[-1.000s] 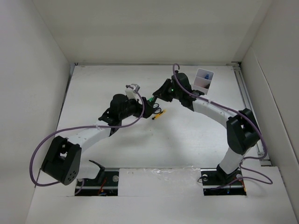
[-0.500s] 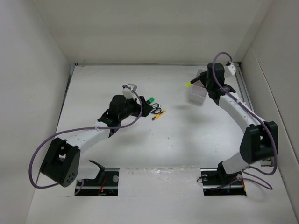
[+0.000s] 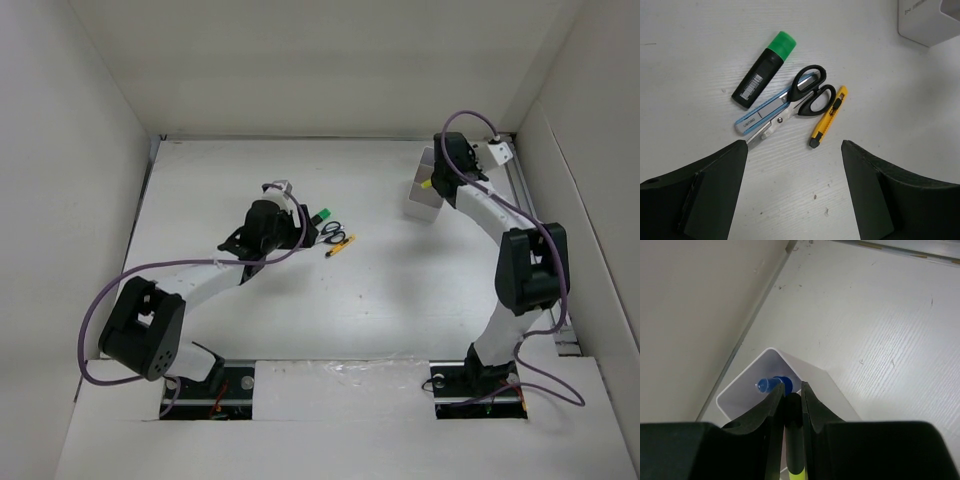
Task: Sort the stationery into containers
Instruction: Place the pen in the storage box.
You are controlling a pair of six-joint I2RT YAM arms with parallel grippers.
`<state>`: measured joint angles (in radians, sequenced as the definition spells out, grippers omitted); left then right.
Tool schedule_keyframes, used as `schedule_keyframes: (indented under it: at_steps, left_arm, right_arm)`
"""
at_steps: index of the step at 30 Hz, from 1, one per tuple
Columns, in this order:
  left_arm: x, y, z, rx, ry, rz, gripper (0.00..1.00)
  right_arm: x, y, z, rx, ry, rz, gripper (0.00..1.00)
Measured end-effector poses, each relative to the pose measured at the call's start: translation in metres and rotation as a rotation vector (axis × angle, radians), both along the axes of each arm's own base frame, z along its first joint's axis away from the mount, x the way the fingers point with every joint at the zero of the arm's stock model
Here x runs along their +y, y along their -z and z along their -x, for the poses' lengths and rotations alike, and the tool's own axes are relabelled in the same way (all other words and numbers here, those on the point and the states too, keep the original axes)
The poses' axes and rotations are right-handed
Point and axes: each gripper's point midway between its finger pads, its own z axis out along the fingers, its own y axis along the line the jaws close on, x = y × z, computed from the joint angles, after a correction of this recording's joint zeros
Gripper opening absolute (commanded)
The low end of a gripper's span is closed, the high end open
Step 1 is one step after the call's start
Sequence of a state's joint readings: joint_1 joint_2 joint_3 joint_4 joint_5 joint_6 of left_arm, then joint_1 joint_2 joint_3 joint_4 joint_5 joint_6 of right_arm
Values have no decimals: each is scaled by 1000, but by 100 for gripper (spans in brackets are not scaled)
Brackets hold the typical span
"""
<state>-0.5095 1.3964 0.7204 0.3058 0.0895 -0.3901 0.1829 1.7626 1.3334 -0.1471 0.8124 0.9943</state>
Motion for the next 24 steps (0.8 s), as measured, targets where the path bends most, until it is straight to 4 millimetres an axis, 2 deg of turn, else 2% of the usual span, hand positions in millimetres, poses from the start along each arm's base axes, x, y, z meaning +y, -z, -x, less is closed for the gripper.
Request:
schedule_keyframes:
  at_steps: [10,15,20,24]
  left_arm:
    - [5,4,-2,11,-26,-22,73]
    - [8,7,-5,17,-45,-39,73]
    - [13,11,-10,25,-79,-67,71]
    - [19,15,-13,30,-111,-93,70]
  right_arm:
    - [-12,-8,-2,-4,73,47,2]
    - [-18,-3,-3,4,112,71,5]
    - [-19,9,-7,21,132,81,16]
    - [-18,8,-6,23,139,87,26]
